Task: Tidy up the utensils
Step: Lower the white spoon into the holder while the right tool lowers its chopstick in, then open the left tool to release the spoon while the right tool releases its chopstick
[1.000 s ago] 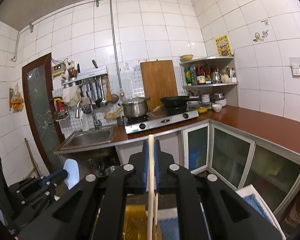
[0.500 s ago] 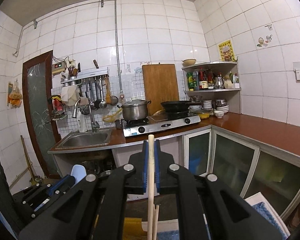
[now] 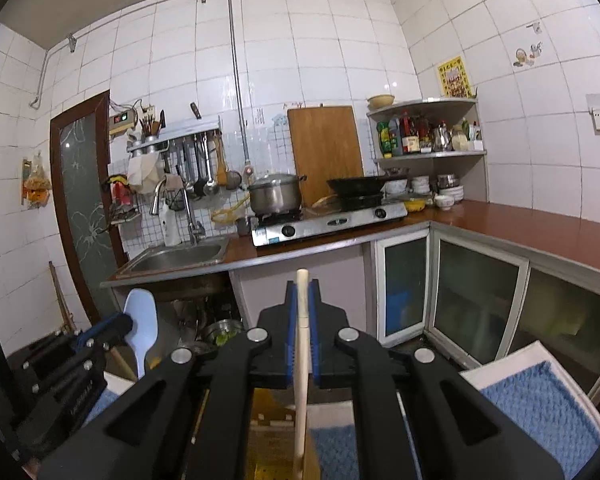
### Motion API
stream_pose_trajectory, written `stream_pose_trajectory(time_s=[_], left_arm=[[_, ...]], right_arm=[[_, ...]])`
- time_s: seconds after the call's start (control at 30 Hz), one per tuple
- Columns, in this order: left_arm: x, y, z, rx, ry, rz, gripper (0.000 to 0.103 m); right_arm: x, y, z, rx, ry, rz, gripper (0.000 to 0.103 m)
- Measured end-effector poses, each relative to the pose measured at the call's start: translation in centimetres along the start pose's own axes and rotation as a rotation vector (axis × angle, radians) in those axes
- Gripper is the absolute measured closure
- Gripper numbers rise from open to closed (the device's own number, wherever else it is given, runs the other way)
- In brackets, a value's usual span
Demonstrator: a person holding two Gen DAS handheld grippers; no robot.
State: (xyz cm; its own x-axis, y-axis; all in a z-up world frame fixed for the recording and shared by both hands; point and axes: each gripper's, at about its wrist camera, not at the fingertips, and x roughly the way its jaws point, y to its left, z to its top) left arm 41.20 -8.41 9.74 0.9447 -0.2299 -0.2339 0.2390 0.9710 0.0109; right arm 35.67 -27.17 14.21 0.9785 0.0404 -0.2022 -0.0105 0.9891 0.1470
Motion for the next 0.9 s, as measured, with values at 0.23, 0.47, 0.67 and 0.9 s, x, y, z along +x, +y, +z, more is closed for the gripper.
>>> stream_pose_trajectory(time_s=[0.23,0.47,0.67,0.9], left_arm=[[-0.5,0.9,-0.8,-0.040,0.021,-0.001,0.101],[-0.2,1.3,-2.3,-0.051,0.087,-0.015,0.100],[-1.2,1.3,-1.9,-0.073,0.122,-0.040,0.073],[-5.0,2.1,-1.1,-0.075,0.133,-0.048,0.037]], right_arm=[[-0.2,-0.3,-2.2,0.011,0.030,0.028,0.097],[-1.0,0.1,-2.4,0.003,0.043,0.044,0.097],[-1.1,0.0,-1.6,-0.011,0.094,0.034,0.063],[-3.4,-0.4,-0.3,-0.008,0.108,-0.011,0.043]])
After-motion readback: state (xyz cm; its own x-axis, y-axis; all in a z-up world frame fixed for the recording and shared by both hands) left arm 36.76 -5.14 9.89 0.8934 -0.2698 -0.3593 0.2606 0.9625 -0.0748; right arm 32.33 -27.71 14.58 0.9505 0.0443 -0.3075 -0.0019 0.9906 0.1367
